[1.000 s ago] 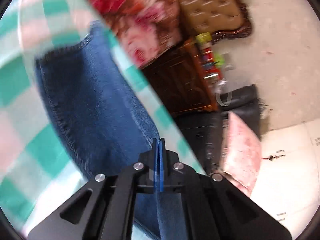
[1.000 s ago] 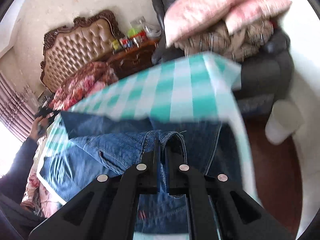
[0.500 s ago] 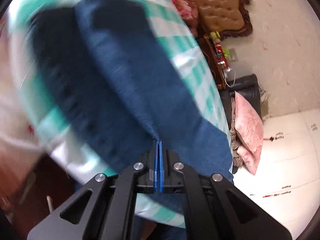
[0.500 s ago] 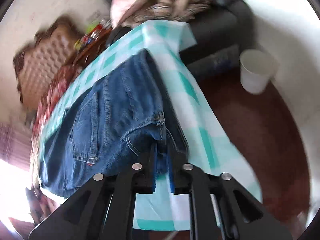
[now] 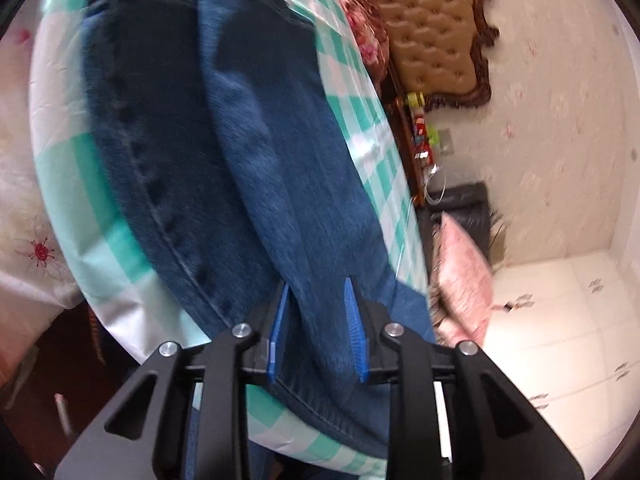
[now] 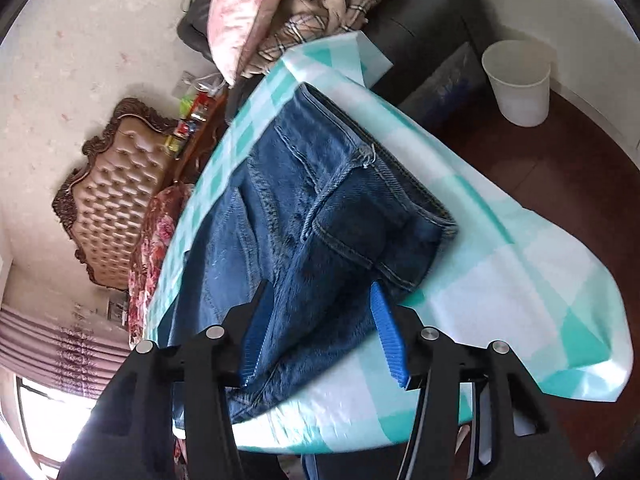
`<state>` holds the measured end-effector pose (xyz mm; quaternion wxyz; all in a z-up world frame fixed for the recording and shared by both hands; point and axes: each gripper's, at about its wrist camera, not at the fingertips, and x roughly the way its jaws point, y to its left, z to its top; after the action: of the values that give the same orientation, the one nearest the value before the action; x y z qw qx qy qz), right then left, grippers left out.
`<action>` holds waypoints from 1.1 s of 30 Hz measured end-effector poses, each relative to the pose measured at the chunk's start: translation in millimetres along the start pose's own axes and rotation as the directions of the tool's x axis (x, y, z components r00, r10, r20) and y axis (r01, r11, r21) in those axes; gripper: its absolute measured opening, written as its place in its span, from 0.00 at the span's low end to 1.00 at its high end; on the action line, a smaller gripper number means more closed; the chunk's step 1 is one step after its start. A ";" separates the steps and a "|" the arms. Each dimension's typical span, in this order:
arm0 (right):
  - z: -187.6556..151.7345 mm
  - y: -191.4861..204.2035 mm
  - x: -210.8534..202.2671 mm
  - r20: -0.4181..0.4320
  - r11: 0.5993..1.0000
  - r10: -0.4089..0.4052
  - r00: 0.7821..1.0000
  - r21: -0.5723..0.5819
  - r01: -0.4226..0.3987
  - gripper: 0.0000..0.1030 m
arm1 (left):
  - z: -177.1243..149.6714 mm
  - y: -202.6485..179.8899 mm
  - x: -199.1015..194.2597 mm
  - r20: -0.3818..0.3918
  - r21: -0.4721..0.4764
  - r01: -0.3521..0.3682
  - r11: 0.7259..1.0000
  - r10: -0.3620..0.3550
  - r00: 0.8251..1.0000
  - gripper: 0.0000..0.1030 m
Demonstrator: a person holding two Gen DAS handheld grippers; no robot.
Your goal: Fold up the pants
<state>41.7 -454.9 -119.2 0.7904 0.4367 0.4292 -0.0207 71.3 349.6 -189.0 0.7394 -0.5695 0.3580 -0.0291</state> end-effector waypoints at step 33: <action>39.6 65.4 -20.1 0.052 0.989 -0.125 0.991 -0.067 0.128 0.01 | 89.1 -63.8 -64.3 0.035 0.101 -0.094 0.990 0.091 0.995 0.02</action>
<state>81.9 -449.4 -51.3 0.8123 0.3799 0.4376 -0.0662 97.0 429.5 -93.6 0.7735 -0.5142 0.3706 -0.0044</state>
